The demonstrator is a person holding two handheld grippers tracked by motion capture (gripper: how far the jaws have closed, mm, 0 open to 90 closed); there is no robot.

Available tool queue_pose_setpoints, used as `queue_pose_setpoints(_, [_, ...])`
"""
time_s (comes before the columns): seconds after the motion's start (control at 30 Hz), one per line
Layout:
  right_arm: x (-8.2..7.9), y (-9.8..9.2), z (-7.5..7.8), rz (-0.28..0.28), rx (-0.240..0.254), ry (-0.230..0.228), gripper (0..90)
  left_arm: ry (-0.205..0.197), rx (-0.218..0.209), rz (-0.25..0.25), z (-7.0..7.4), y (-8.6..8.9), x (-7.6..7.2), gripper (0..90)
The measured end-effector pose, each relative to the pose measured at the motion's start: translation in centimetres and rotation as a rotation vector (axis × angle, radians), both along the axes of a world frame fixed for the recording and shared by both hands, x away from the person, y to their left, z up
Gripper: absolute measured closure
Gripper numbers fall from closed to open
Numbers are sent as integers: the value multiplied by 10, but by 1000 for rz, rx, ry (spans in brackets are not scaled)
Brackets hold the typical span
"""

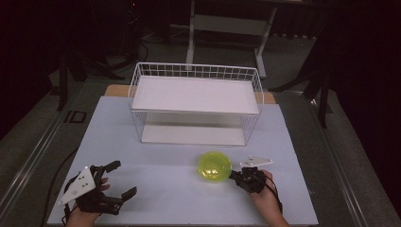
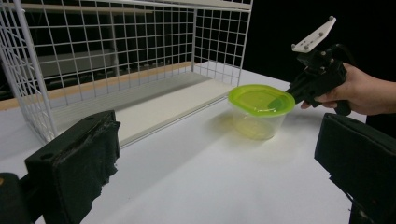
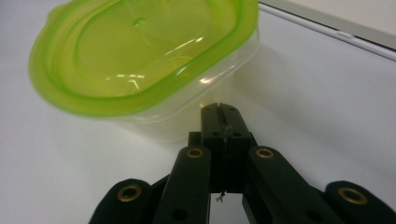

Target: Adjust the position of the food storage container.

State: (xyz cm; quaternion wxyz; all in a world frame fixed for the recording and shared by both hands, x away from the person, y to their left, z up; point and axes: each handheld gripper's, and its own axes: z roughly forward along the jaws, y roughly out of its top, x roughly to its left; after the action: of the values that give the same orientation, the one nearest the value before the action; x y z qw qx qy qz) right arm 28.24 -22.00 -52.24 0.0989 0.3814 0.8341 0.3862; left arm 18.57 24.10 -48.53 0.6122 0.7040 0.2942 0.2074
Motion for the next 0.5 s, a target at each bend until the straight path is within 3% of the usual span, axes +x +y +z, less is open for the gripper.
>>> queue_pose_setpoints(0.27, [-9,18,1,66,9,18,900,1,-2,0,0,0,0,9])
queue_pose_setpoints(0.5, [-6,16,0,44,13,25,900,1,2,-2,0,0,0,9])
